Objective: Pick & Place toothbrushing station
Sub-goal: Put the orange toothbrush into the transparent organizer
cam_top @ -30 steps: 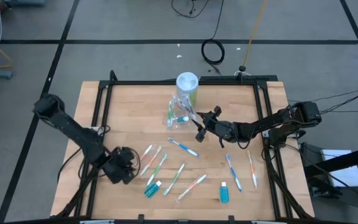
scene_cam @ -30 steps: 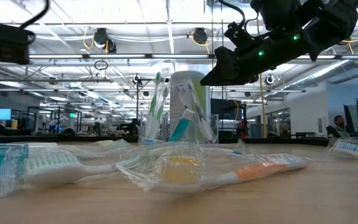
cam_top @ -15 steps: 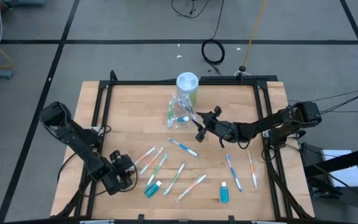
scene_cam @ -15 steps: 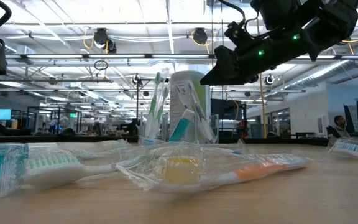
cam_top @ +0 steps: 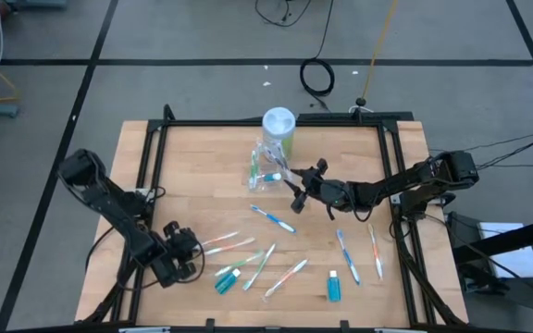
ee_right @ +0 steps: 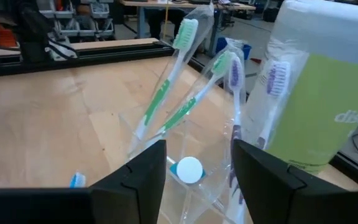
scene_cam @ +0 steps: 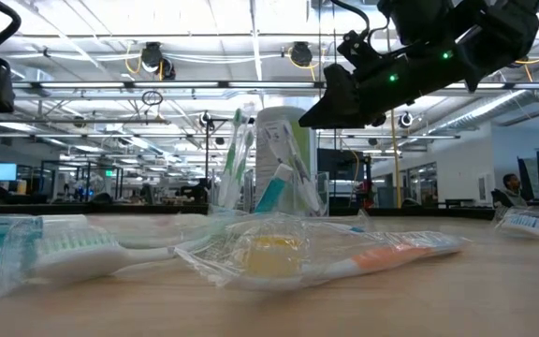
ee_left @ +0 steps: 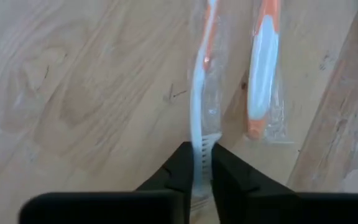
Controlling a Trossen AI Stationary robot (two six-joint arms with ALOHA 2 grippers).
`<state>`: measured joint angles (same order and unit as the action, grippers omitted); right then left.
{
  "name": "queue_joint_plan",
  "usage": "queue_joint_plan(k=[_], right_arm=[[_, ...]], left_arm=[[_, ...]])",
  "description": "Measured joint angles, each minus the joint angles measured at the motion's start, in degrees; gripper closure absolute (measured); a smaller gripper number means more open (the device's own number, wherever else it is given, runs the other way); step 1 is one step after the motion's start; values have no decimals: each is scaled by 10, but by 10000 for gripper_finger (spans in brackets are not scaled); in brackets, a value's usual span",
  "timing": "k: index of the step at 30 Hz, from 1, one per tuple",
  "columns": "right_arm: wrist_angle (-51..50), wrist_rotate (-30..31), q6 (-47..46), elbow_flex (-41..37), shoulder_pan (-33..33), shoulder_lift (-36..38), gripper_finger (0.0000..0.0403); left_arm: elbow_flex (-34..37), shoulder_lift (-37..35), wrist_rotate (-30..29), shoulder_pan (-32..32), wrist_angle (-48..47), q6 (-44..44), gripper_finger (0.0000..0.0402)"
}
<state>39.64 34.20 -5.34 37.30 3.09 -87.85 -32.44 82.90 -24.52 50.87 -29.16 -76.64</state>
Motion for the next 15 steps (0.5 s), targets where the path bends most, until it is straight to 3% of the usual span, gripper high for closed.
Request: queue_joint_plan(k=[4, 6, 10, 15], right_arm=[[4, -8, 2, 0, 0, 0, 227], [6, -39, 18, 0, -1, 0, 227], [39, -158, 61, 0, -1, 0, 227], [99, -305, 103, 0, 5, 0, 227]], left_arm=[[1, -34, 2, -4, -12, 4, 386], [1, -54, 0, -11, -25, 4, 387], [1, -93, -20, -38, -42, 16, 368], [0, -140, -49, -86, -25, 98, 354]])
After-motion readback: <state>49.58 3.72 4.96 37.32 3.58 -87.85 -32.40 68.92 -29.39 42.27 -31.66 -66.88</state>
